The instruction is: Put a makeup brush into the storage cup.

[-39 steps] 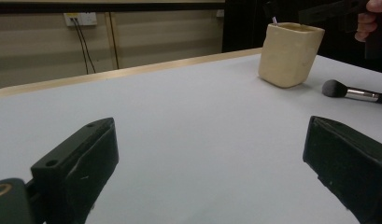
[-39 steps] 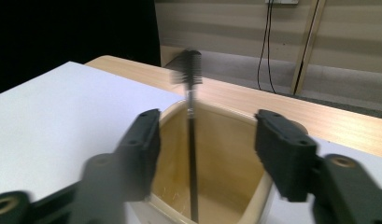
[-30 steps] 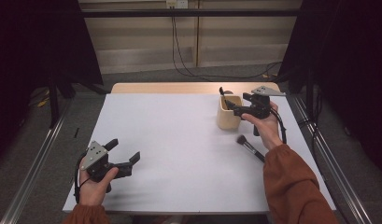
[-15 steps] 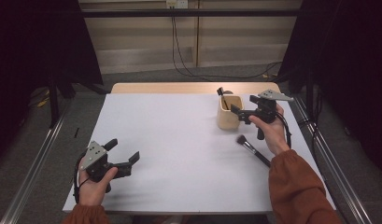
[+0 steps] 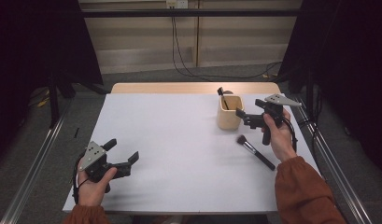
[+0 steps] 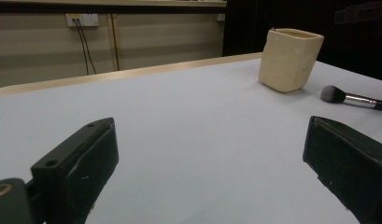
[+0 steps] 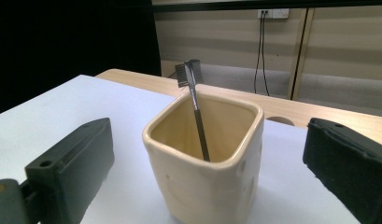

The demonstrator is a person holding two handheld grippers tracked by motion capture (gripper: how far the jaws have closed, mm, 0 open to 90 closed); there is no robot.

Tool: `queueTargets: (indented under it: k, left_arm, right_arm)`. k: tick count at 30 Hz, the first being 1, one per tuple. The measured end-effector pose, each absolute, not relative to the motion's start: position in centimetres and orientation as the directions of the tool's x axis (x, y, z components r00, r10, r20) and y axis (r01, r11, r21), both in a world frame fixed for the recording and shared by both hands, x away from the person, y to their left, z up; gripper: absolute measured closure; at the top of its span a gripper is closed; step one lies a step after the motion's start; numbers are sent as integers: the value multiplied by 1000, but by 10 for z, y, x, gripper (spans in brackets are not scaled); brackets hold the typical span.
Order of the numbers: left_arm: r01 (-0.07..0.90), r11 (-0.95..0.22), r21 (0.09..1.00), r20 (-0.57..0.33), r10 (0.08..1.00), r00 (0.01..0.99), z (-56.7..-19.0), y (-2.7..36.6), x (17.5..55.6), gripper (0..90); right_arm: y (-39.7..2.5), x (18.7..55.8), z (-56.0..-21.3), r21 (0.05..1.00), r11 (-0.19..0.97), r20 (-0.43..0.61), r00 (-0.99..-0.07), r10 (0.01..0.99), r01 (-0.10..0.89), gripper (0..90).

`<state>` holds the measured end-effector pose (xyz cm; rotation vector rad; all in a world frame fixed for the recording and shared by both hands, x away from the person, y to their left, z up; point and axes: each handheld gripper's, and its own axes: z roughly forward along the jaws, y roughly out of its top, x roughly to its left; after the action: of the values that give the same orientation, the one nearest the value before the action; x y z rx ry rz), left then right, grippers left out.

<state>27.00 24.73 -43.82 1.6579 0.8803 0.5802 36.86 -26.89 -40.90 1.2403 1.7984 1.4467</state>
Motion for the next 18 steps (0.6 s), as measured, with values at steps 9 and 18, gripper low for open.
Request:
queueTargets:
  k: [9, 18]
  left_arm:
    - [246, -101, 964, -69, 798, 598, -437, 248, 269, 34]
    - [245, -88, 965, -74, 810, 582, -437, 251, 266, 34]
  right_arm:
    - [-276, 347, -408, 948, 1, 150, -452, 879, 318, 12]
    - [-287, 325, -412, 948, -3, 150, -442, 885, 317, 13]
